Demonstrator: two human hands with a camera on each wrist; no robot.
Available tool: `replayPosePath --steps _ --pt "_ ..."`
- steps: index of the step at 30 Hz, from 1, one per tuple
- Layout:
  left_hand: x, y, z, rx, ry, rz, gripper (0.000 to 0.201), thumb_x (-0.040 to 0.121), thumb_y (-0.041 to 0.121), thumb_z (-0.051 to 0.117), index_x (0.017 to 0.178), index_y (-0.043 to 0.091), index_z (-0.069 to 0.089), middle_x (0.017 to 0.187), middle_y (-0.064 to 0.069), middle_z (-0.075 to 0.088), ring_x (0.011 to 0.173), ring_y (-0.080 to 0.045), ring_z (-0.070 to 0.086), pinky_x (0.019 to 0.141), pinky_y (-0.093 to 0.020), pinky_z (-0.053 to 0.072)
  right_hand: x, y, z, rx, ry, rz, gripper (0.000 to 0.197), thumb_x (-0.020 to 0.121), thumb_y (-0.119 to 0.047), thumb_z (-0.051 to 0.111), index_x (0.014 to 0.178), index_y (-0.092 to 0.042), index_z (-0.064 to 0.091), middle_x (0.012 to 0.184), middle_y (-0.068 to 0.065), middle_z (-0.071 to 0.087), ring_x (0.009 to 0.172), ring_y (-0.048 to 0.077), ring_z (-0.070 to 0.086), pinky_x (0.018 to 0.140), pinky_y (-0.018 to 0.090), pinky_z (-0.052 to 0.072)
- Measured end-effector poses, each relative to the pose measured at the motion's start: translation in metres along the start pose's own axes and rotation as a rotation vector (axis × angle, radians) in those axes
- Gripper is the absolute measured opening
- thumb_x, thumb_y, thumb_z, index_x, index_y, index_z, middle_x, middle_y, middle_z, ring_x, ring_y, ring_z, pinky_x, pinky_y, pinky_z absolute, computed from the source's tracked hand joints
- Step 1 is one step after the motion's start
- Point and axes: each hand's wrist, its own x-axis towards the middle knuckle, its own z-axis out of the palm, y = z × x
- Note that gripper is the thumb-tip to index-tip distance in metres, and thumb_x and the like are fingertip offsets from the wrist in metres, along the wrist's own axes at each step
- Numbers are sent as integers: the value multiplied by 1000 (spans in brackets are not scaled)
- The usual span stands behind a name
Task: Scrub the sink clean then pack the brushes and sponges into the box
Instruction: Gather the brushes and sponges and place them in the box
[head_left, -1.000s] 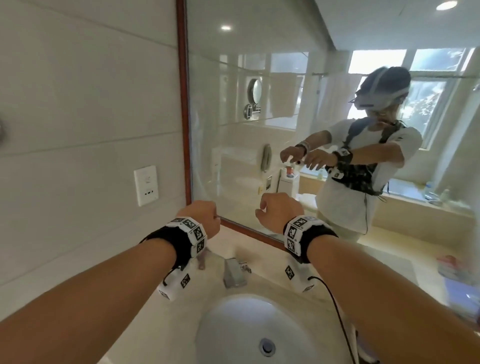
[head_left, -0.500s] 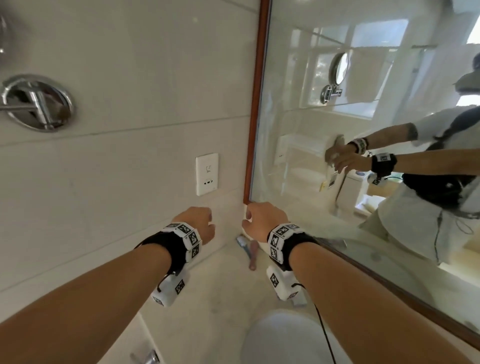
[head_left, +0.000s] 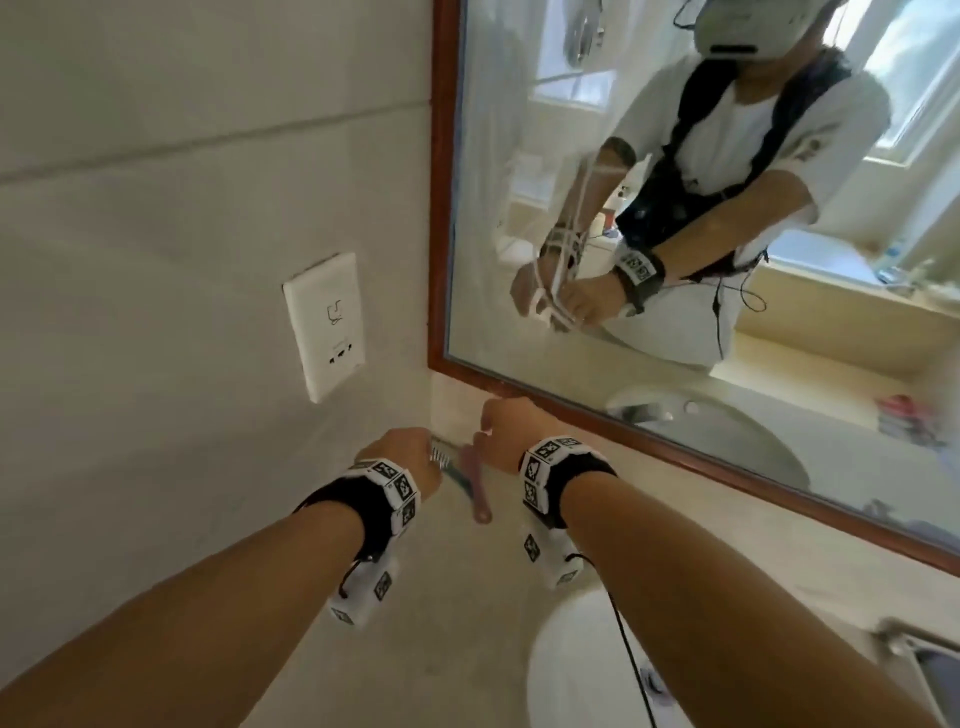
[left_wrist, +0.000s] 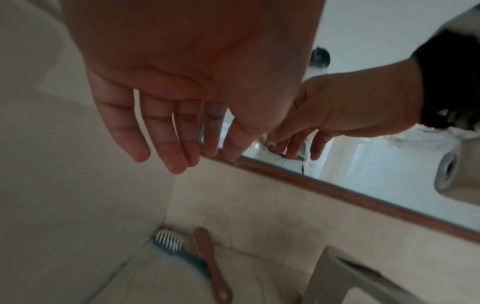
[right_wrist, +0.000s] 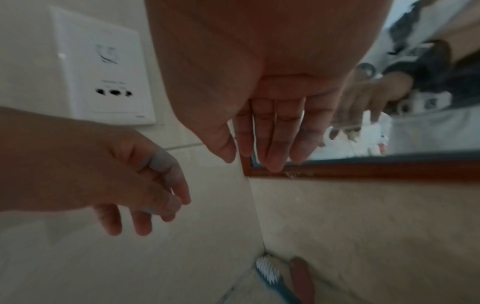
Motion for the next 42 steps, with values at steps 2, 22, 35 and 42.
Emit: replayPosePath --steps 2,22,35,42 --pt "18 -5 16 23 -78 12 26 92 30 56 116 22 62 118 -3 63 103 -26 63 87 -32 52 13 0 21 64 -36 88 27 91 -41 55 98 -17 63 97 6 66 81 27 62 69 33 54" --pt "149 -31 189 144 -235 -35 55 98 40 42 148 28 24 132 -14 38 119 -35 39 92 -46 39 107 58 212 276 -245 280 37 89 -33 63 116 -12 47 113 10 55 100 31 58 78 38 49" --pt "147 -38 212 102 -154 89 39 95 36 46 134 31 50 141 -3 37 123 -28 35 98 -41 34 88 92 219 347 -304 416 27 88 -20 50 114 -11 51 110 11 58 94 30 59 73 34 49" --pt "134 -52 208 160 -139 80 26 86 11 56 110 15 61 112 -6 57 103 -27 54 80 -36 44 74 93 216 263 -291 411 25 94 -35 48 108 -15 54 102 8 60 78 26 55 65 32 44"
